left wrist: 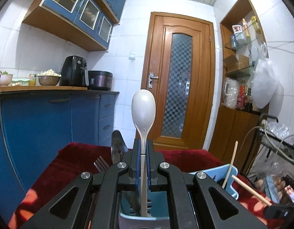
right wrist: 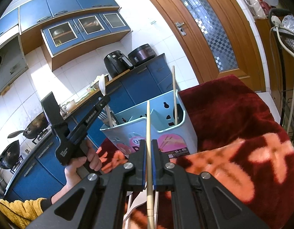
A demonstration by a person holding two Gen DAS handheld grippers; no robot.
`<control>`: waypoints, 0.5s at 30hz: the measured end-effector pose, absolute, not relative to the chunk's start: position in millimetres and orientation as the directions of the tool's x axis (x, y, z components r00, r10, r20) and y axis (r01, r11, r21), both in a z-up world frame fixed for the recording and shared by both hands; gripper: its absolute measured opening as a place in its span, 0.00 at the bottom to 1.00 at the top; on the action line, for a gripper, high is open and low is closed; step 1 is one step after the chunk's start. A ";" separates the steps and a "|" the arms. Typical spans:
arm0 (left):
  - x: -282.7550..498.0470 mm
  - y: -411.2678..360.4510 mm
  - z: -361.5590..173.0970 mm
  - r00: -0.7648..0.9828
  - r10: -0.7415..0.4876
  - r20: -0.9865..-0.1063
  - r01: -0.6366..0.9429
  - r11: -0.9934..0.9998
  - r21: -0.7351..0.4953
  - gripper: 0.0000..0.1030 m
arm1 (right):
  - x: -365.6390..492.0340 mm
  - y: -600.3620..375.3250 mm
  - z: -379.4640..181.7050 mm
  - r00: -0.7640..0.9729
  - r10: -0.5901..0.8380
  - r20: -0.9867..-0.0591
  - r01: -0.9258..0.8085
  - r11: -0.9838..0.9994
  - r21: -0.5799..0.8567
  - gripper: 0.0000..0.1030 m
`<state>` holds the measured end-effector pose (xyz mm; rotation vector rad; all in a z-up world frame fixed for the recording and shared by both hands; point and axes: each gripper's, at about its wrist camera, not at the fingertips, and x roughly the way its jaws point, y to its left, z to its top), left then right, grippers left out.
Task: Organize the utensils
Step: 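Lower the white spoon into the holder while the right tool lowers the chopstick in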
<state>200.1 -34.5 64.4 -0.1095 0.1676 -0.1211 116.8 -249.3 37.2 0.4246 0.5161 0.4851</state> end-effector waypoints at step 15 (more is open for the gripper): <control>190.8 -21.6 59.2 0.956 -0.142 -0.256 0.108 0.984 -0.142 0.13 | 113.8 -245.8 38.0 0.758 0.543 -0.362 -0.335 0.800 0.498 0.06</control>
